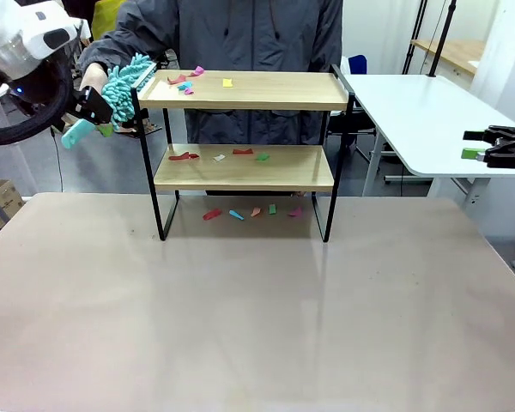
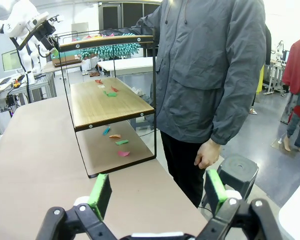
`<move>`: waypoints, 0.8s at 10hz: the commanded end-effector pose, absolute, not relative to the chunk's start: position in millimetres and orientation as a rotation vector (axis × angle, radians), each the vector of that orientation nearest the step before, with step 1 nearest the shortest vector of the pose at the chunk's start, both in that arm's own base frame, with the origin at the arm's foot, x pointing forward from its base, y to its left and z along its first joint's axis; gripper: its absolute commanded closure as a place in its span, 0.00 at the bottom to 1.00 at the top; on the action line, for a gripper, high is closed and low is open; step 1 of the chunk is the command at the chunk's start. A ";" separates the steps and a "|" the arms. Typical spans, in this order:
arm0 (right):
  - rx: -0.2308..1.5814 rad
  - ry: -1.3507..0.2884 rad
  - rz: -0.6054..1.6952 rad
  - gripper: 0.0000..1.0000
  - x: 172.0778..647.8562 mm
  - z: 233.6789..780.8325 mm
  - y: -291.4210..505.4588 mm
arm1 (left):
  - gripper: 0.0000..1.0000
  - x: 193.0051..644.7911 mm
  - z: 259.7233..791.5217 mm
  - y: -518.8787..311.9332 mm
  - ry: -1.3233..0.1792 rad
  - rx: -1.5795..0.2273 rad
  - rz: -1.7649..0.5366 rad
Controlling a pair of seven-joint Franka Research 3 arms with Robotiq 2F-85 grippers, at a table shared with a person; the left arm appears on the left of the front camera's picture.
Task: Clean the shelf.
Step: Pick up the Duster handed by the human.
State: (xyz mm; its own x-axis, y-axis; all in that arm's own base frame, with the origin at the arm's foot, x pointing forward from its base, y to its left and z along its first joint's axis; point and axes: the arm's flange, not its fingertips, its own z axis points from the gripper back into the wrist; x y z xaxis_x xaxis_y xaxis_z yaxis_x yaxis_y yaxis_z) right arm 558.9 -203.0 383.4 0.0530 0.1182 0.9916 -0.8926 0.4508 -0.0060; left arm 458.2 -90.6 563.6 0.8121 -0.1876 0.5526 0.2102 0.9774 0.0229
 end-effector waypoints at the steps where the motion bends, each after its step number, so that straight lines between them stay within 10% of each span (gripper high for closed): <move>1: 0.784 -1.289 0.907 0.00 560.0 385.9 -200.9 | 0.49 459.4 558.5 -92.6 -0.617 0.016 -0.164; 2: 0.784 -1.289 0.907 0.00 560.0 385.9 -200.9 | 0.55 460.1 557.7 -92.4 -0.614 0.014 -0.162; 3: 0.784 -1.289 0.907 0.00 560.0 385.9 -200.9 | 1.00 461.0 558.1 -92.4 -0.617 0.016 -0.158; 5: 0.784 -1.289 0.907 0.00 560.0 385.9 -200.9 | 1.00 461.1 558.8 -91.7 -0.627 0.034 -0.142; 6: 0.784 -1.289 0.907 0.00 560.0 385.9 -200.9 | 0.82 461.5 558.4 -90.9 -0.633 0.037 -0.141; 8: 0.784 -1.289 0.907 0.00 560.0 385.9 -200.9 | 1.00 461.7 557.7 -89.9 -0.649 0.057 -0.112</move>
